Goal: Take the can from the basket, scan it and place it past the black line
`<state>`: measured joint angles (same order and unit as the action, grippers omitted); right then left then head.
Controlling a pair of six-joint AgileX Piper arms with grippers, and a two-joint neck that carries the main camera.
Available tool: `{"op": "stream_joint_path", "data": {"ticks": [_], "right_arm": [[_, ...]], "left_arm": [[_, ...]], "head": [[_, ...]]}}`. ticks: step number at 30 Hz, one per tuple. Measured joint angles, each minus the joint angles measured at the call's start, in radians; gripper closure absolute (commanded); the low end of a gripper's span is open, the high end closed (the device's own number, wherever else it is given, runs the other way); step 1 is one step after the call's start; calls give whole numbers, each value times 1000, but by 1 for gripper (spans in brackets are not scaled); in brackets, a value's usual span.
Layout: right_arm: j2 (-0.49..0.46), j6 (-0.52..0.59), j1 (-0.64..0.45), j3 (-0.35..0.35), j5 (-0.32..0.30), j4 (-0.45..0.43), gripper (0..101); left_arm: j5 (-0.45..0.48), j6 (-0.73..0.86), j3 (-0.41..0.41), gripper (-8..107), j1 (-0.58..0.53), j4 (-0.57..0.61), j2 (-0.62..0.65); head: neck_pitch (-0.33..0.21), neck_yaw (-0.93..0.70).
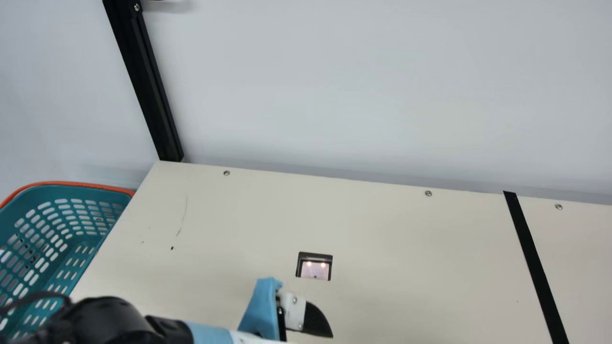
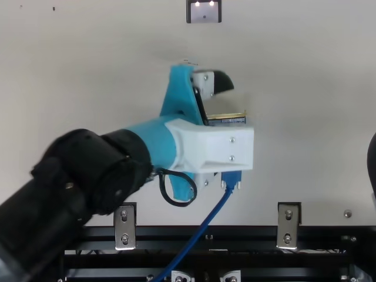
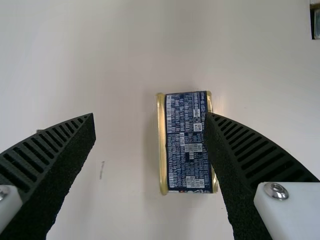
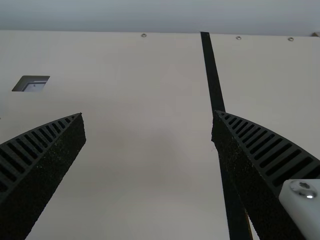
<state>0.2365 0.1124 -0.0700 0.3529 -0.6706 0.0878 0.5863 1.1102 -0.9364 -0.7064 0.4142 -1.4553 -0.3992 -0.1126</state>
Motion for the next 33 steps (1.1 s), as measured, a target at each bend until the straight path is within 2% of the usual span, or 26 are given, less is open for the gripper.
{"op": "stream_joint_path", "data": {"ticks": [9,17,25,33], "right_arm": [[0,0,0,0,0,0,0],[0,0,0,0,0,0,0],[0,0,0,0,0,0,0],[0,0,0,0,0,0,0]], "left_arm": [[48,-104,-89,9,33,-23,86],[35,-220,-164,9,84,-31,154],[-32,-336,-206,9,147,-42,210],[-154,-456,-187,9,218,-74,253]], "head": [[0,0],[0,0],[0,0],[-5,0]]}}
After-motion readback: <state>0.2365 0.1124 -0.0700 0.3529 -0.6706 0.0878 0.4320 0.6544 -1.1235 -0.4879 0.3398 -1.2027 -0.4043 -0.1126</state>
